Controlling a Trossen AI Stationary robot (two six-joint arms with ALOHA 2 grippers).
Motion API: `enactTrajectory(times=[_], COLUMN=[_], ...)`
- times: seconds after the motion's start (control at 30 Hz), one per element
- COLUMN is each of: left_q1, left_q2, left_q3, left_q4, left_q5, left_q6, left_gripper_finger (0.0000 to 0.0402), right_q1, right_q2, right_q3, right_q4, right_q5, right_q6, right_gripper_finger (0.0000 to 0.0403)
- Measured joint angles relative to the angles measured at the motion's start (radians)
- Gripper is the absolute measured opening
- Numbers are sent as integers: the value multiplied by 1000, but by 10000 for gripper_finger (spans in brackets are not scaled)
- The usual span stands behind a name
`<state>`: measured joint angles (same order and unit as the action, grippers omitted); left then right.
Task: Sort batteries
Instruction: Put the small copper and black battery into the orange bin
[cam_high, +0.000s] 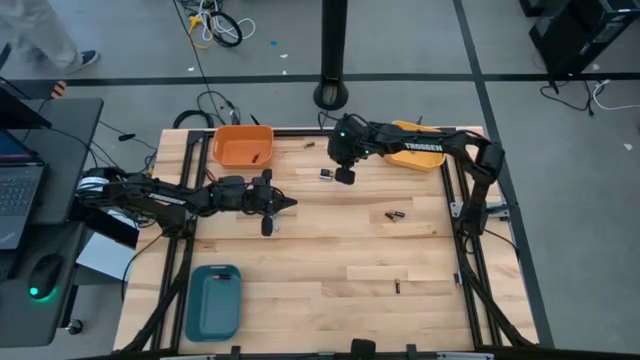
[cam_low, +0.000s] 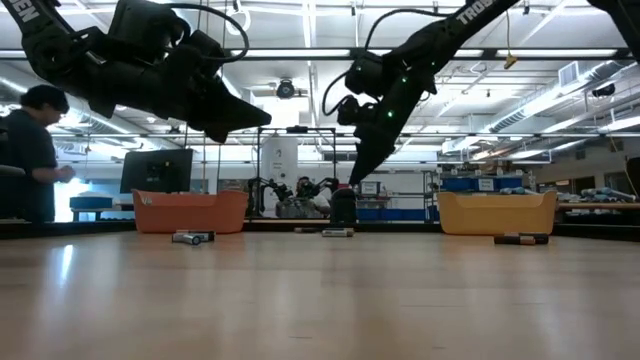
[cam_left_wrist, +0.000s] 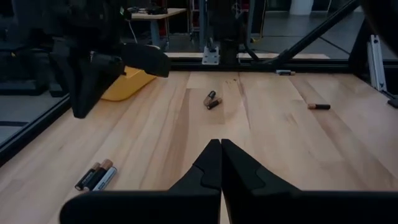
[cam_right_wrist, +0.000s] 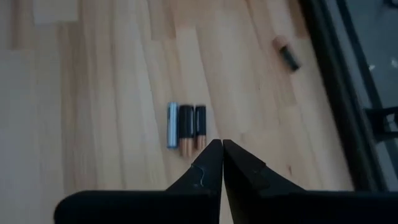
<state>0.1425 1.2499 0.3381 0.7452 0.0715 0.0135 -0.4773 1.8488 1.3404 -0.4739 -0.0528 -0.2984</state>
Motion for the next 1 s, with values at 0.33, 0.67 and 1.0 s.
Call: enactTrajectory(times=[0.33, 0.67, 1.0], left_q1=[0, 0, 0], left_q2=[0, 0, 0], left_q3=[0, 0, 0], left_q4=[4, -4, -12], left_q5=[0, 0, 0], left_q6=[-16, -15, -15], left_gripper_finger=[6, 6, 6], right_q1=[2, 2, -2], right_q2=[54, 188, 181], right_q3=[0, 0, 1], right_q4=[13, 78, 137], right_q5=[-80, -74, -68], right_q6=[20, 46, 60], right_gripper_finger=[56, 105, 117])
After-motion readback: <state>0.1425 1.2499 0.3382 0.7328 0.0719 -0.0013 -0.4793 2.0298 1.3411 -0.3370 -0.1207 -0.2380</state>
